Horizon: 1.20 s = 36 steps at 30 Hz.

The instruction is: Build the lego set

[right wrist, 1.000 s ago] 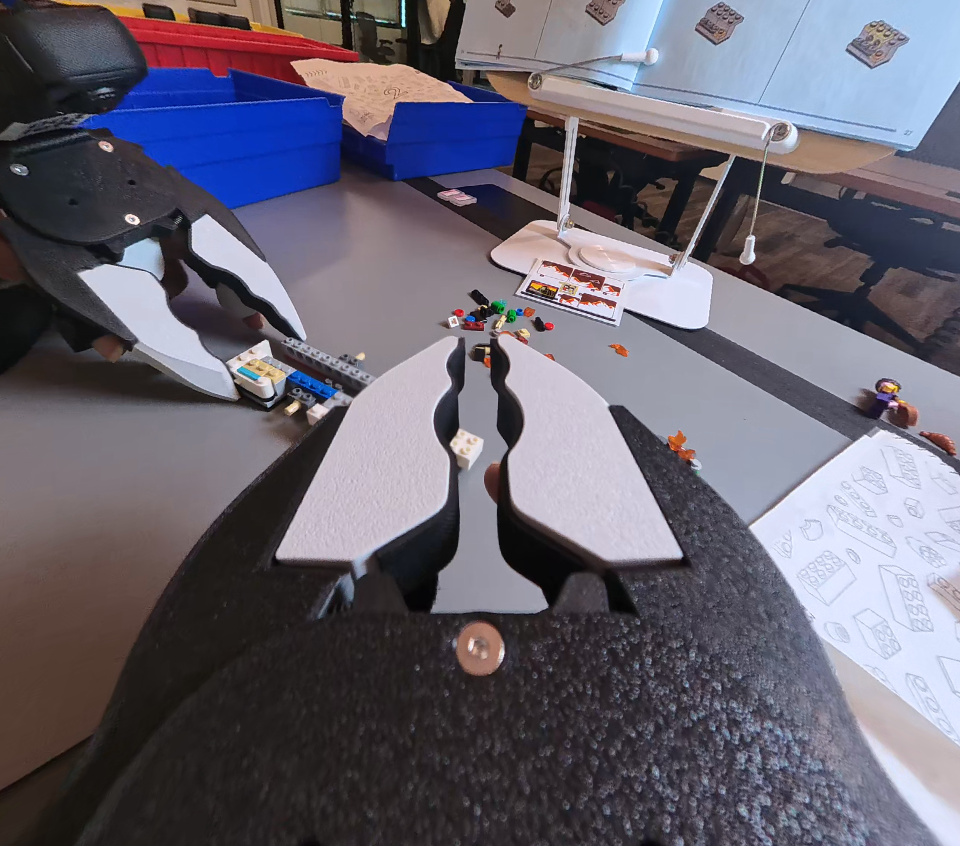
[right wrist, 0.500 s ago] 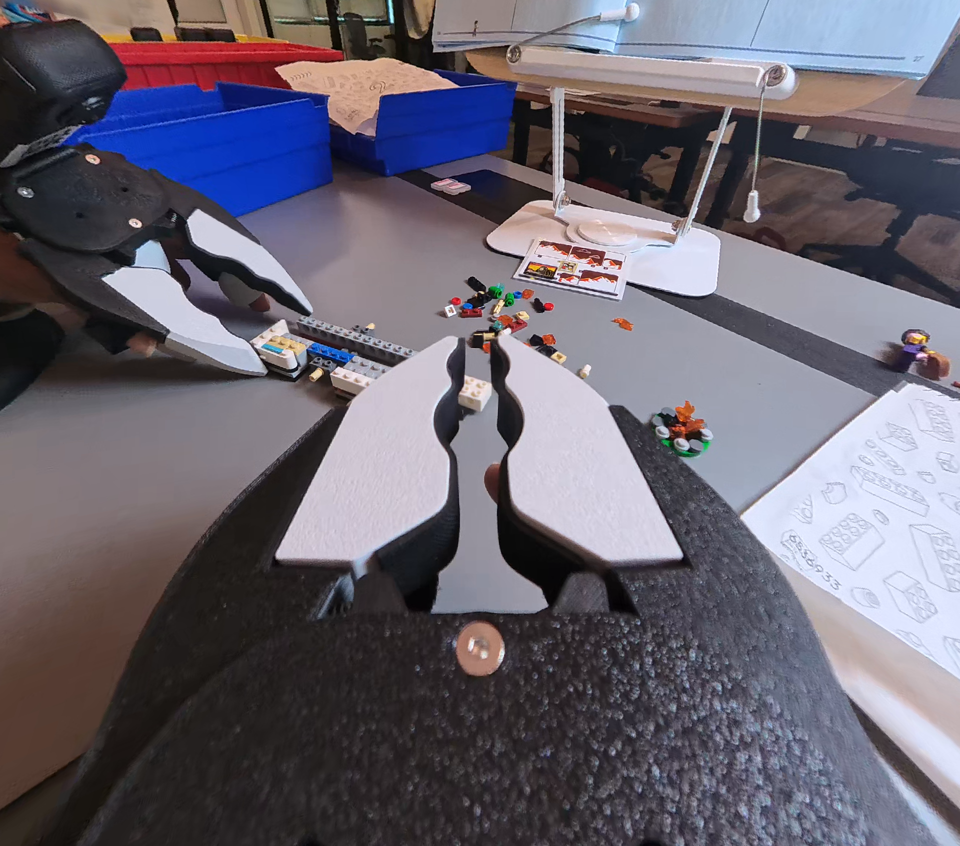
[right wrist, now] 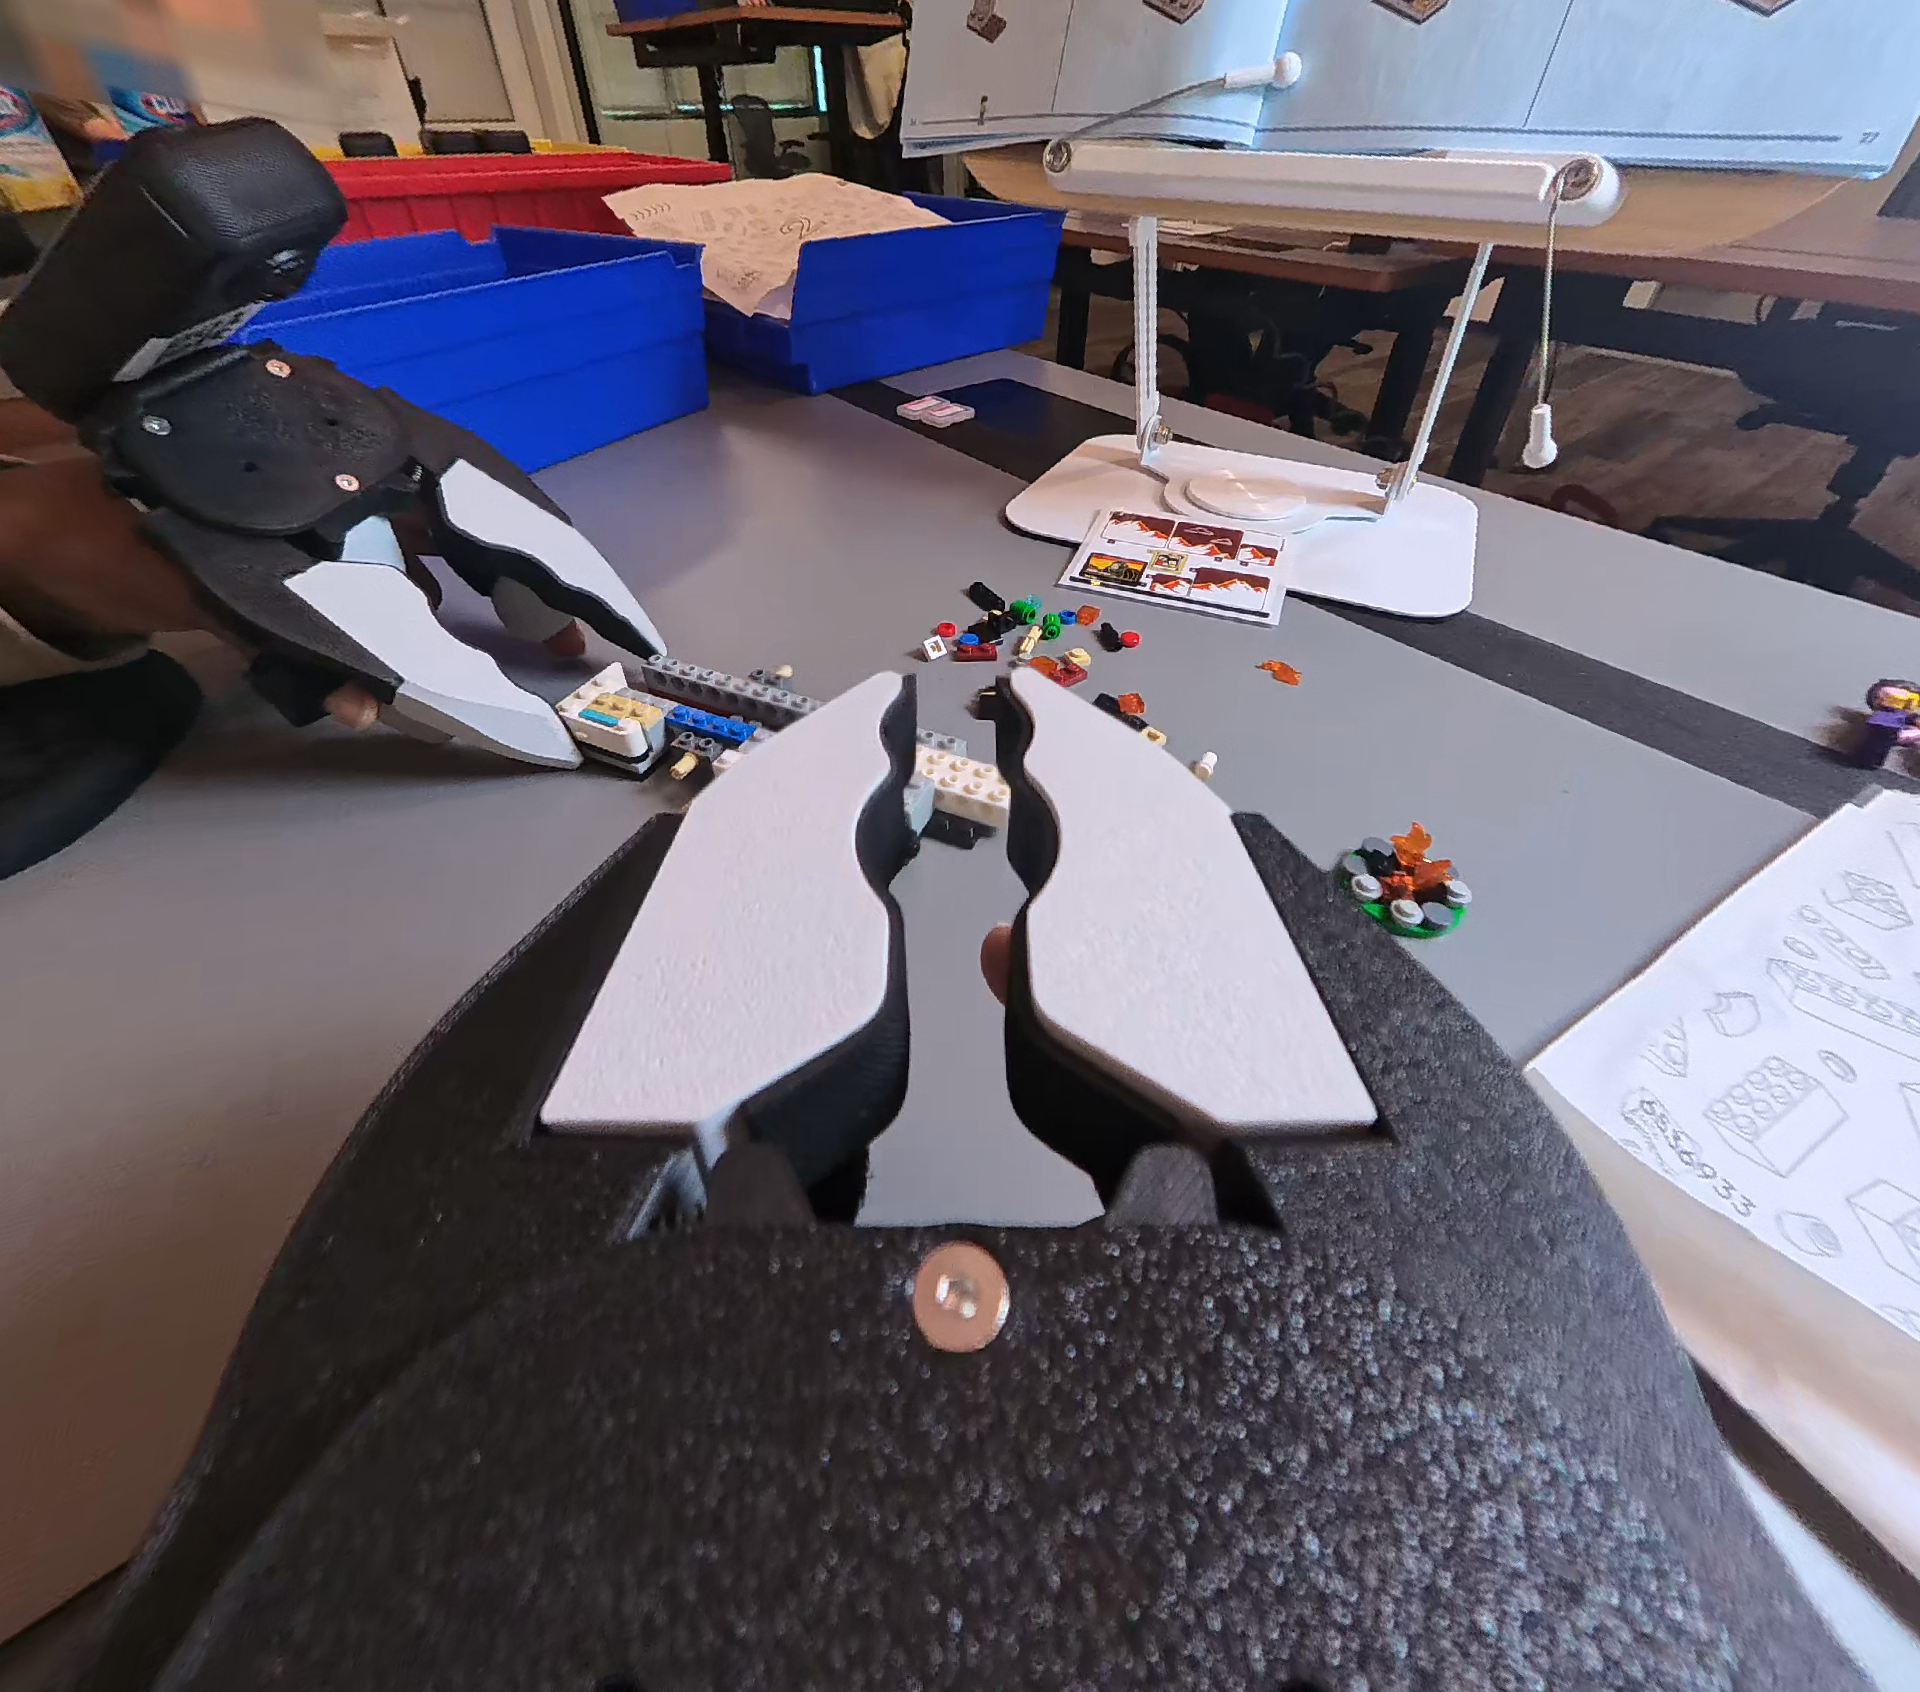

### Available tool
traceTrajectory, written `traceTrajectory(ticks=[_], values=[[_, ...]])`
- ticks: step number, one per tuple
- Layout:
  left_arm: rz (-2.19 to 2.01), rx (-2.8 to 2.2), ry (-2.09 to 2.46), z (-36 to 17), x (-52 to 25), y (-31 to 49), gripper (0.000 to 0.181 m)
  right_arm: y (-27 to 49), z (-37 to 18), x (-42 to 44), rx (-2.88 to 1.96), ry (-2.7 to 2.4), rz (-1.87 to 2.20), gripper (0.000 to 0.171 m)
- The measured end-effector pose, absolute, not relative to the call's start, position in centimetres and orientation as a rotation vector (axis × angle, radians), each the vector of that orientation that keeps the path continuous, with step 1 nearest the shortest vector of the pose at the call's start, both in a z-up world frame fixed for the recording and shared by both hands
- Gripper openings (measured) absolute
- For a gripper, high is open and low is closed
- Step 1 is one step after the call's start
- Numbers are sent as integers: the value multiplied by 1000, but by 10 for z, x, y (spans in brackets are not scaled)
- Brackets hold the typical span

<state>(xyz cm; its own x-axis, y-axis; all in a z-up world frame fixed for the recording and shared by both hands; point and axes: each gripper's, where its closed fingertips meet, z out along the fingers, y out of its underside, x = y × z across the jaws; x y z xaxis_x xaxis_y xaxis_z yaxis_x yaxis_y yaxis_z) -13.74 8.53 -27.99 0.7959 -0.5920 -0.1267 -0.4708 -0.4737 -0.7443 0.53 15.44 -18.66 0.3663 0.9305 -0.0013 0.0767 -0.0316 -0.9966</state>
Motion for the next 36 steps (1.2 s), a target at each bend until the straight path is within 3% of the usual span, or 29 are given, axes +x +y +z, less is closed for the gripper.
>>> traceTrajectory(ticks=[13, 17, 21, 26, 31, 36], values=[[-177, -2100, 810, -275, -137, 88, 57, 153, -190, 4, -1439, -995, 887, 13], [-271, -1991, 738, -248, -133, 90, 61, 153, -179, 7, -1392, -976, 872, 15], [-255, -1800, 594, -199, -149, 93, 59, 159, -174, 11, -1395, -925, 854, 29], [-127, -1573, 393, -136, -195, 78, 38, 167, -174, 18, -1413, -879, 824, 33], [48, -1432, 198, -90, -261, 39, 3, 168, -182, 19, -1456, -884, 830, 29], [147, -1378, 20, -59, -333, -3, 0, 163, -184, 15, -1453, -904, 852, 23]])
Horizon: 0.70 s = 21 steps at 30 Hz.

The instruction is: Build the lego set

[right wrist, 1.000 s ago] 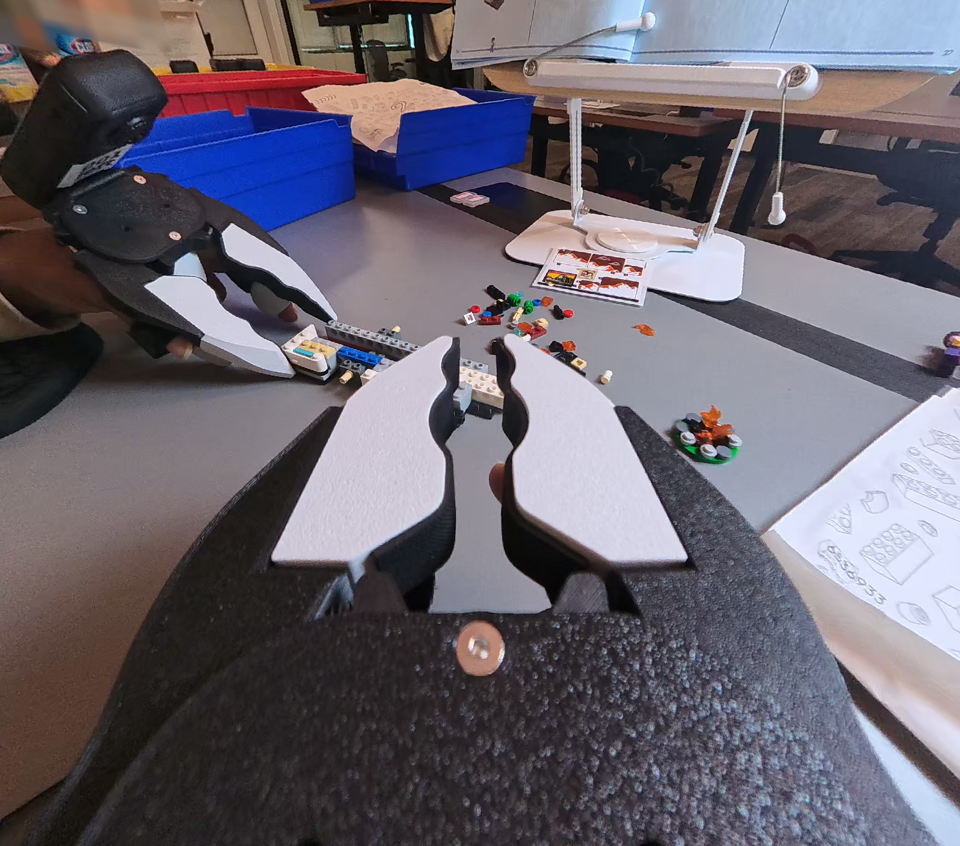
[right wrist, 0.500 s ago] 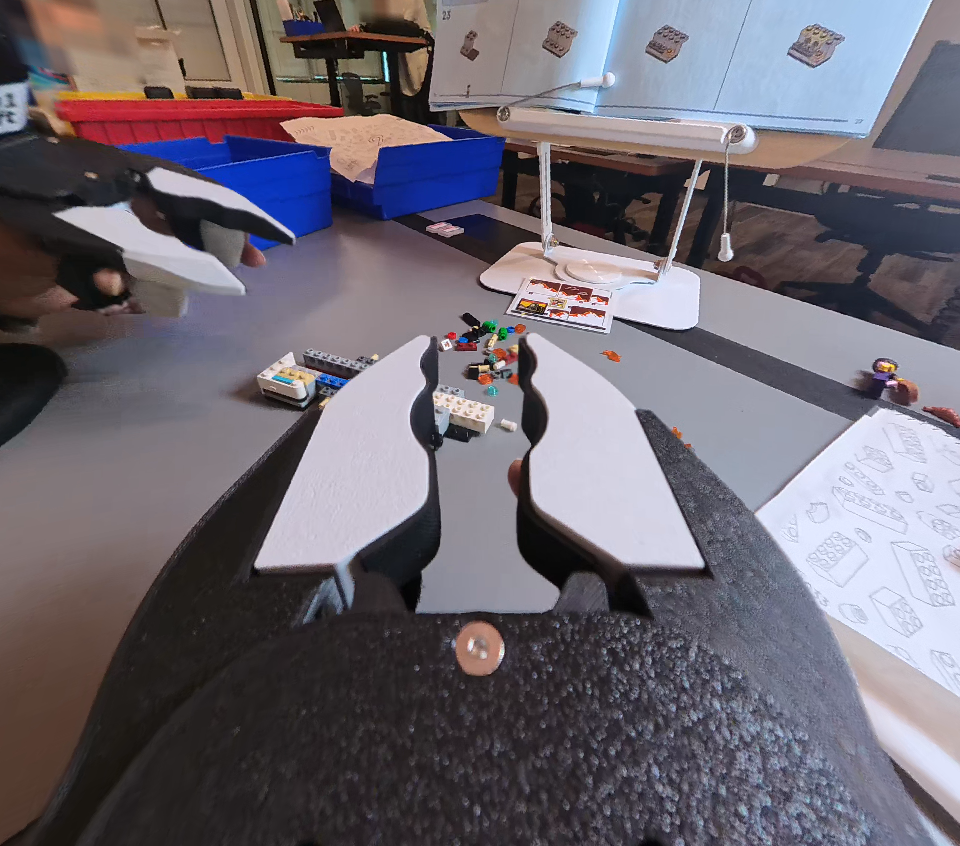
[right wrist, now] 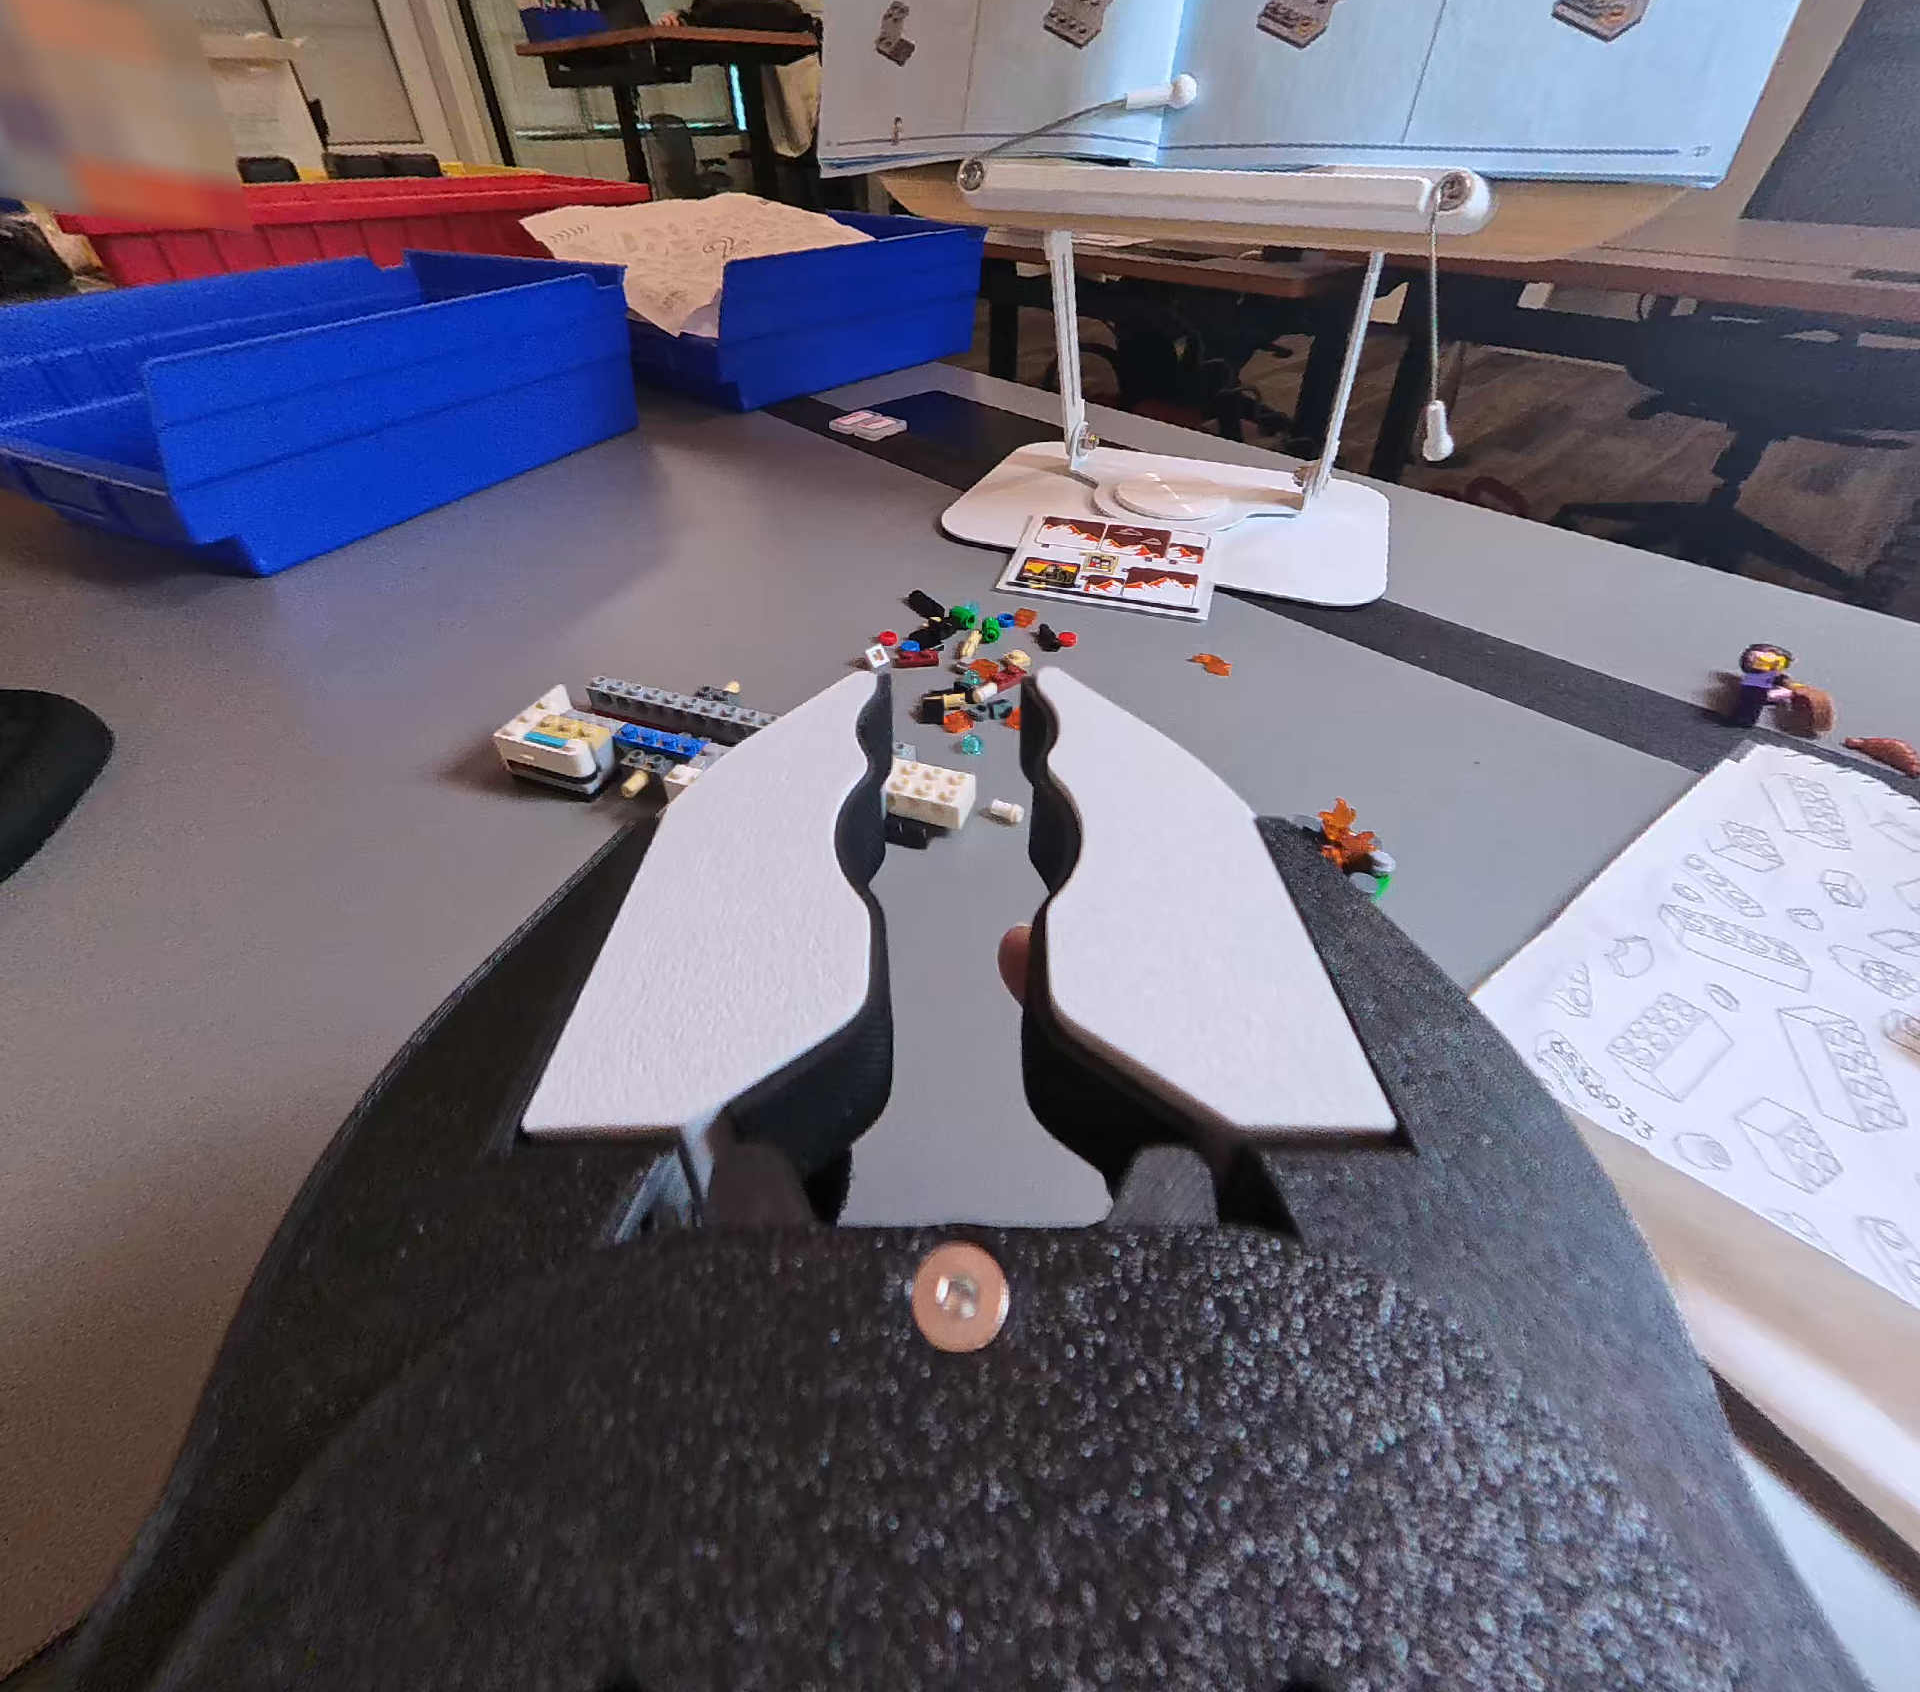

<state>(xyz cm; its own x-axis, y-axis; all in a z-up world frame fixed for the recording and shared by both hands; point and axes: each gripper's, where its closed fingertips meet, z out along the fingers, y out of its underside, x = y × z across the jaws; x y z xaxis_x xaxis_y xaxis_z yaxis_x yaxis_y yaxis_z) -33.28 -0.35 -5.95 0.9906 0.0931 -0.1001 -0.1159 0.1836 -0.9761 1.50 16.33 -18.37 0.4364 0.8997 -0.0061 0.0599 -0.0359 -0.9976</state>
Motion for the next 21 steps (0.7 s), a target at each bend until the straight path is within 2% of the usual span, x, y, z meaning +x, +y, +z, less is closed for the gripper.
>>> traceTrajectory(ticks=[6, 11, 14, 21], values=[[332, -1696, -45, -64, -428, -27, 0, 151, -186, 7, -1419, -971, 849, 17], [313, -2170, 5, -132, -488, -29, 9, 143, -189, 2, -1401, -1017, 839, 13], [444, -2418, 130, -168, -516, -27, 14, 142, -192, 0, -1405, -1031, 825, 11], [527, -2927, 432, -233, -540, -13, 35, 142, -190, 2, -1395, -1015, 828, 11]])
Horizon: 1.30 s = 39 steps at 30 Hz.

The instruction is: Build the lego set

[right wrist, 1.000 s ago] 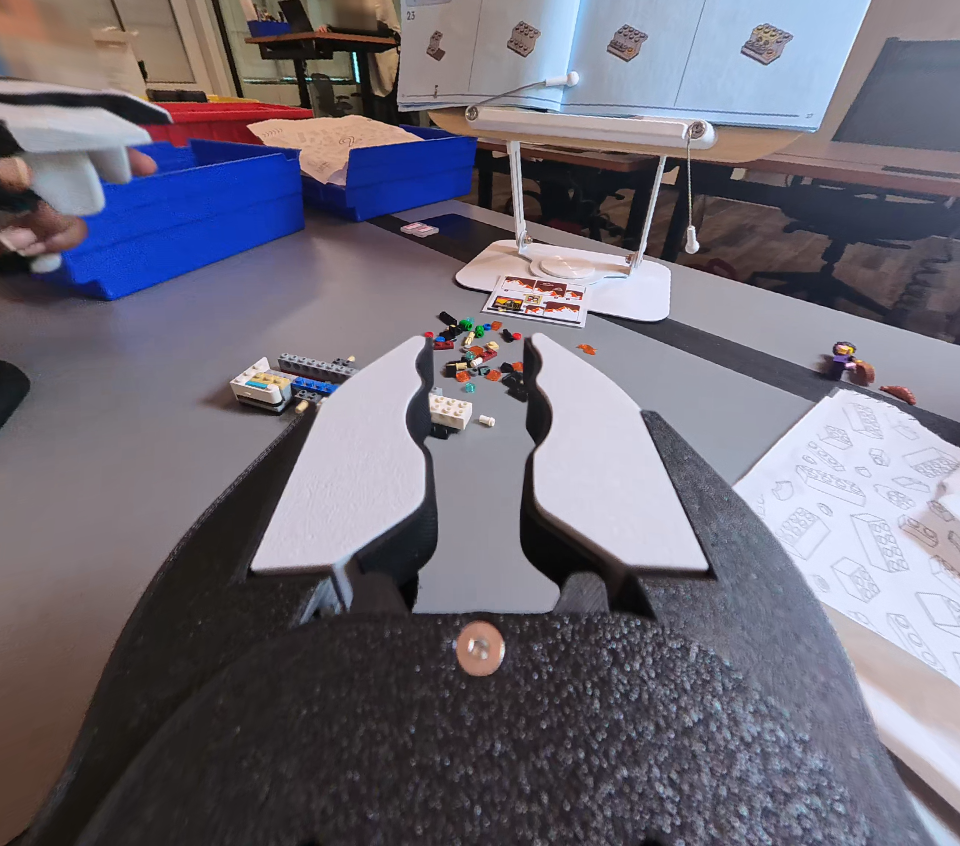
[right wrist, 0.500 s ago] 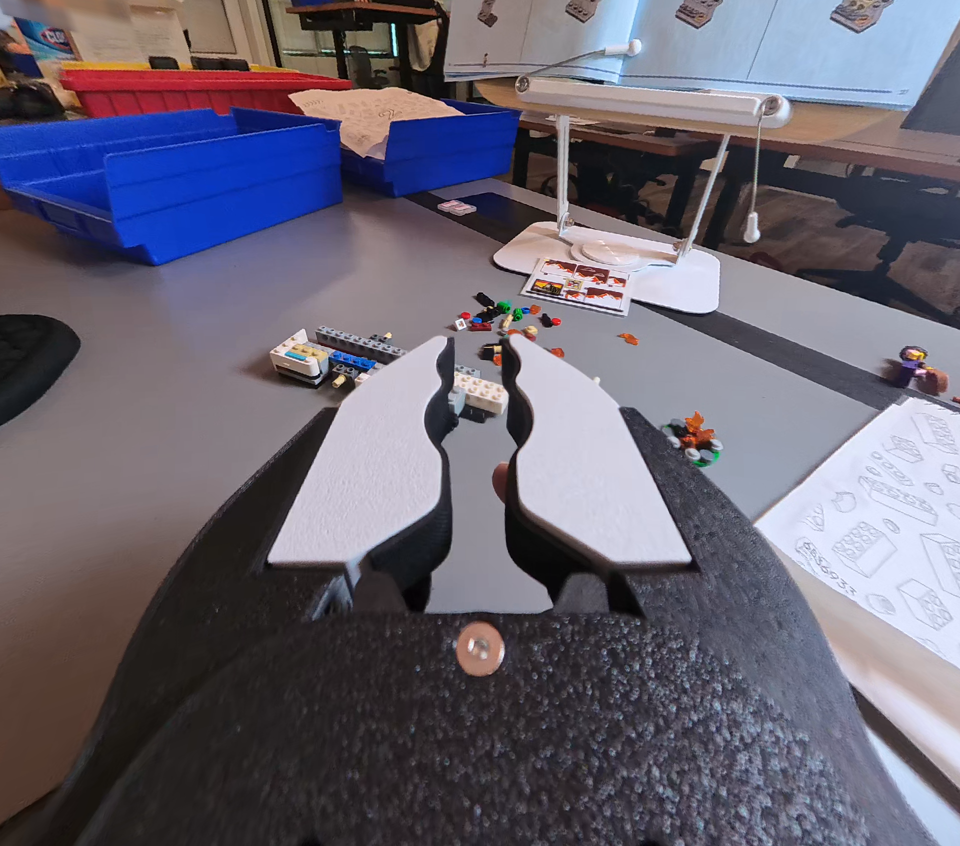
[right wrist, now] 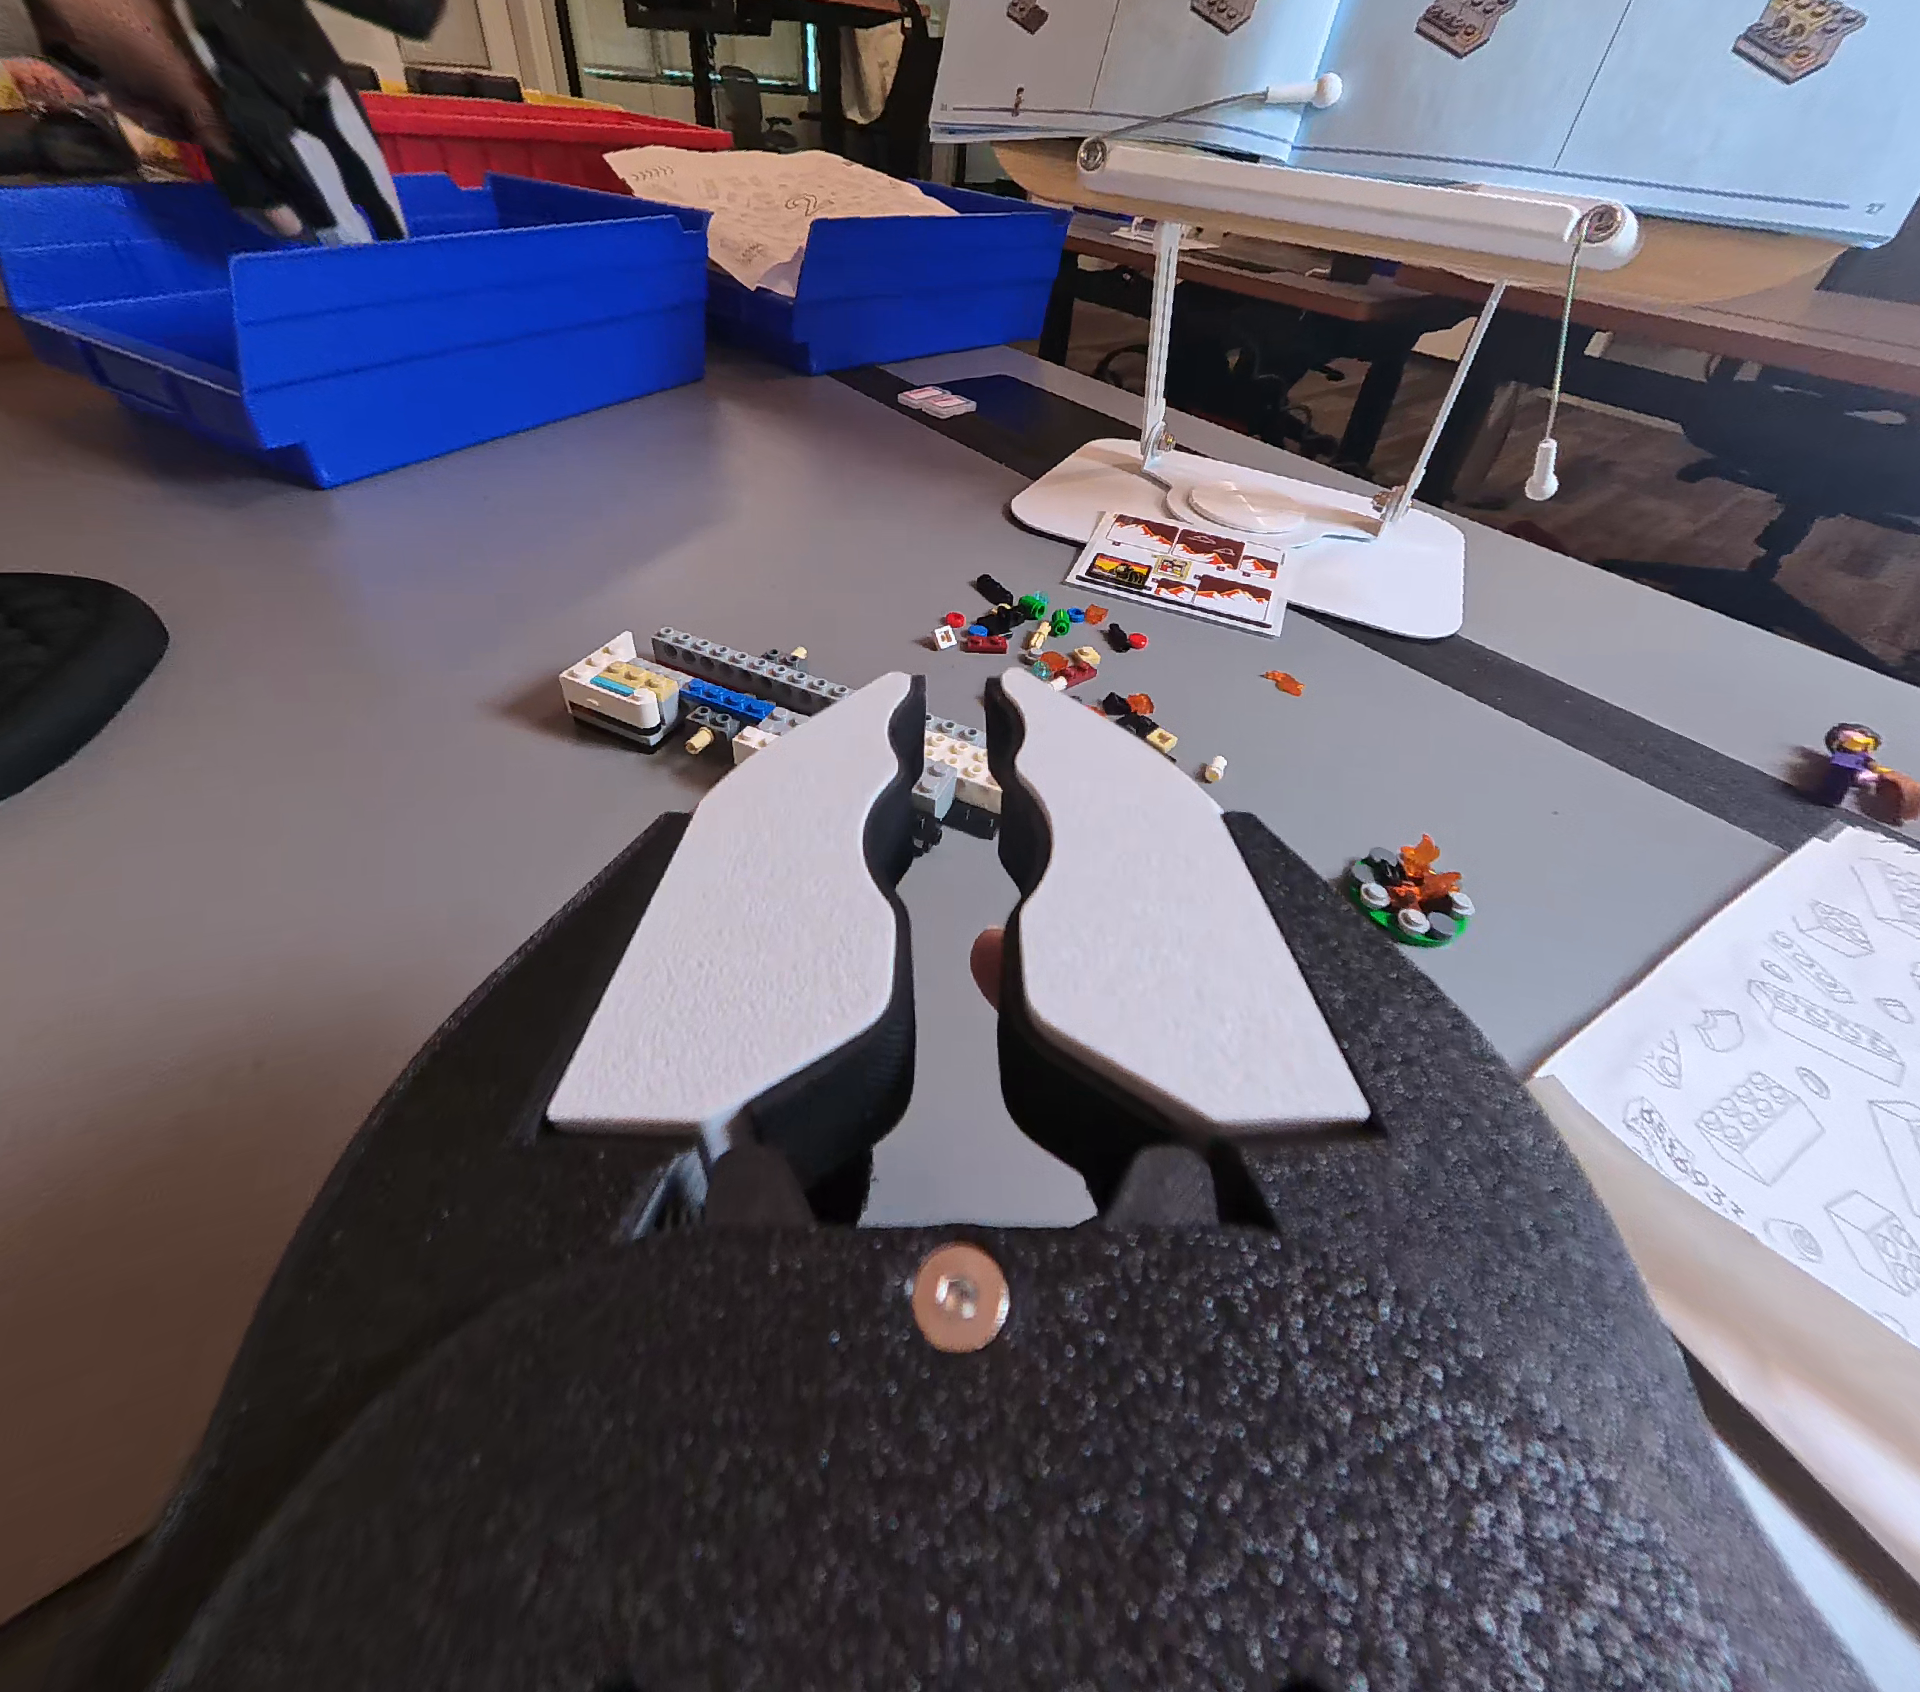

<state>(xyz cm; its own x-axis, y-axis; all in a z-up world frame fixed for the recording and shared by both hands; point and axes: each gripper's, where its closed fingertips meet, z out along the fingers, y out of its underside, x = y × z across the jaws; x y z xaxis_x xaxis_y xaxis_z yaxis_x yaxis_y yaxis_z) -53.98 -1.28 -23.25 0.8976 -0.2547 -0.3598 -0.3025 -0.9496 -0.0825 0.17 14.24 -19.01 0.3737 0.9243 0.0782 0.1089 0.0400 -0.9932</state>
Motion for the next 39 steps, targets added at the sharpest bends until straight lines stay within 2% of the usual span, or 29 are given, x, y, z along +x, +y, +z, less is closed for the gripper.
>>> traceTrajectory(ticks=[4, 6, 13, 21, 39], values=[[552, -3118, 501, -257, -555, -9, 37, 143, -190, 4, -1383, -1017, 807, 11], [435, -3187, 524, -265, -547, -9, 36, 146, -190, 5, -1387, -1014, 797, 11], [229, -3206, 657, -253, -523, -14, 31, 151, -190, 6, -1415, -986, 846, 10], [69, -3228, 675, -265, -509, -37, 31, 155, -190, 7, -1433, -961, 868, 9], [60, -3160, 616, -274, -497, -27, 27, 145, -193, 3, -1397, -1038, 782, 6]])
